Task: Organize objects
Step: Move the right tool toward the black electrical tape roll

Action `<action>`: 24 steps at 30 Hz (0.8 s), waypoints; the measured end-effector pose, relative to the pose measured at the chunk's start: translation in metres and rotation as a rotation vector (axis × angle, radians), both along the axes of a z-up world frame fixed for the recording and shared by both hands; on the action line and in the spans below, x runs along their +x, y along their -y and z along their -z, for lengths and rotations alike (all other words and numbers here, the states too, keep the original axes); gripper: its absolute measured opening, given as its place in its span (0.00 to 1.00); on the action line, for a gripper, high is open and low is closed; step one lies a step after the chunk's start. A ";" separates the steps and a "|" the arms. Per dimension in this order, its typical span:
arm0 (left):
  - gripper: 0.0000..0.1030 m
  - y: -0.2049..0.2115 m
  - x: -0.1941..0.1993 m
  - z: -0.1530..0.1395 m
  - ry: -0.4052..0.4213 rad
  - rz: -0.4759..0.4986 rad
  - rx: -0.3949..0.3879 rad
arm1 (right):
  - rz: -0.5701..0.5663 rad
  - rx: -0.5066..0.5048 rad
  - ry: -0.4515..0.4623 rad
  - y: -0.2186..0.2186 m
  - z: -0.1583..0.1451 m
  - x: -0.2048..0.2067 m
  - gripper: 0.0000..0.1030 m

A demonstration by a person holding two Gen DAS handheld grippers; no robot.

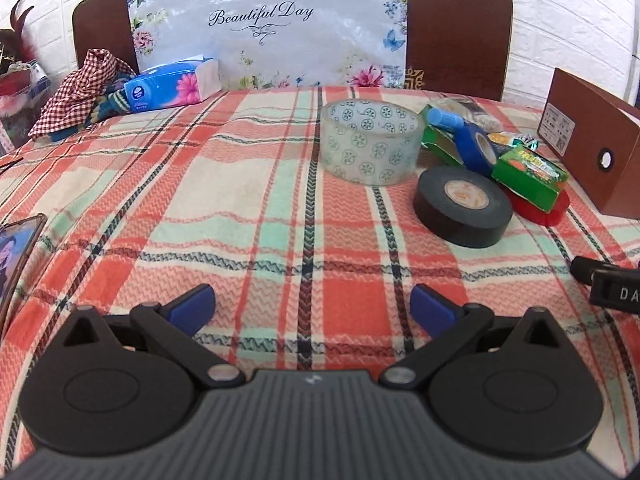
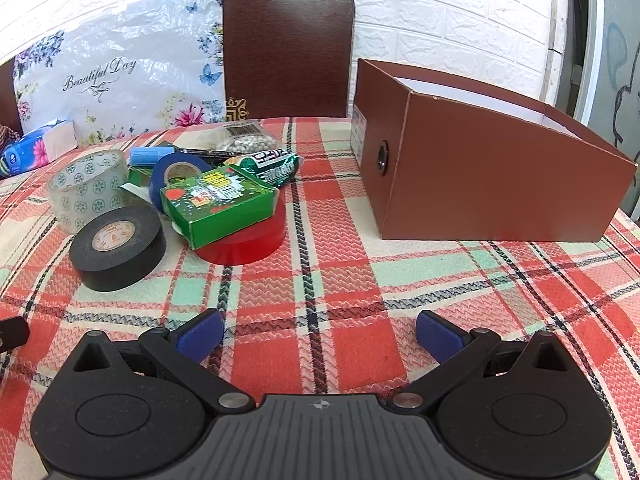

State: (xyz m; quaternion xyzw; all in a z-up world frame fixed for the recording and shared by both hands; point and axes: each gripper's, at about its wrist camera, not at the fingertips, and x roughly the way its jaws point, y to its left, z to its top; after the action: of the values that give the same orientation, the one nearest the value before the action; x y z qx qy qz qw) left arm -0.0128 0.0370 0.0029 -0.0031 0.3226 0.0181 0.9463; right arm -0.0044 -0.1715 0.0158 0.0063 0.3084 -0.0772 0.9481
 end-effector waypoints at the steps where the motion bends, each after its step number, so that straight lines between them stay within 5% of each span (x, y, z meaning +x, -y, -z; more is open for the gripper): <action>1: 1.00 0.000 0.000 0.000 0.003 0.002 -0.004 | -0.006 -0.004 0.000 -0.001 0.000 0.000 0.99; 24: 1.00 -0.028 -0.007 0.001 0.092 0.000 -0.203 | -0.389 0.011 -0.025 -0.058 -0.005 0.042 0.99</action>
State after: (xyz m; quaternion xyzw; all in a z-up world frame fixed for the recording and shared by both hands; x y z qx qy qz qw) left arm -0.0194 0.0651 0.0014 -0.0996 0.2792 -0.0145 0.9549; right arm 0.0371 -0.1137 0.0206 -0.0491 0.3160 0.1091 0.9412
